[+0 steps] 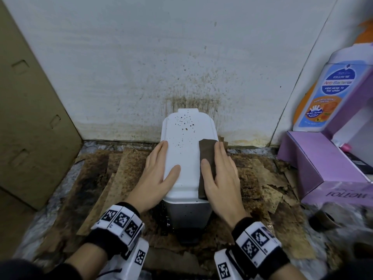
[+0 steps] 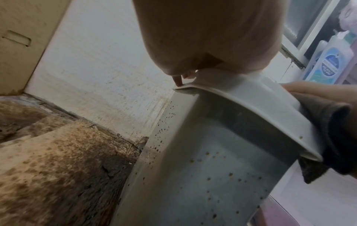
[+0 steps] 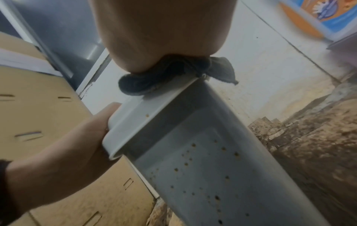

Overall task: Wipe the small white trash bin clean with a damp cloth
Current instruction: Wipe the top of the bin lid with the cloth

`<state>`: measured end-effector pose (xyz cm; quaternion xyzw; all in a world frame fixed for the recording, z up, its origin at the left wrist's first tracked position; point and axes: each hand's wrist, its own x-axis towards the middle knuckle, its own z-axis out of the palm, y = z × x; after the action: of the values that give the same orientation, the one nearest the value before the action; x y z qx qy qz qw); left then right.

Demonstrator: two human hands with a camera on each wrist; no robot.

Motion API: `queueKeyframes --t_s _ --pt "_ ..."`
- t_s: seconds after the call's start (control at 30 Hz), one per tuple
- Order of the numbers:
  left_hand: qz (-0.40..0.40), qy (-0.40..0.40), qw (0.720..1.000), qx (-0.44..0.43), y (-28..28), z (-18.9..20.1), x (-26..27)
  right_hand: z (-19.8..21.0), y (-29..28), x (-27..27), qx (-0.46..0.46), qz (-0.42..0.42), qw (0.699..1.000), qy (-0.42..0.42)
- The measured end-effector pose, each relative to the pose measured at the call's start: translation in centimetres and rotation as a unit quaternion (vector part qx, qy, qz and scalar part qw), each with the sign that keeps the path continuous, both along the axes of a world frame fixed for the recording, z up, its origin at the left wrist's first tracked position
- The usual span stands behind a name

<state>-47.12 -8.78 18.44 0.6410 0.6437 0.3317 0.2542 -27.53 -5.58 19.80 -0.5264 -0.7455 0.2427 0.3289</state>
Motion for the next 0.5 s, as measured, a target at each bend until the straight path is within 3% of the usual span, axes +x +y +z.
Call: queueKeyframes --t_s 0.2,0.5 --pt "-0.001 0.003 1.000 0.012 0.1 -0.1 0.0 -0.8 -2.8 0.1 0.002 0.004 1.000 -0.020" --pt "-0.004 -0.012 1.000 -0.003 -0.3 0.4 0.1 -1.8 -4.7 -2.2 0.033 -0.066 0.997 -0.028"
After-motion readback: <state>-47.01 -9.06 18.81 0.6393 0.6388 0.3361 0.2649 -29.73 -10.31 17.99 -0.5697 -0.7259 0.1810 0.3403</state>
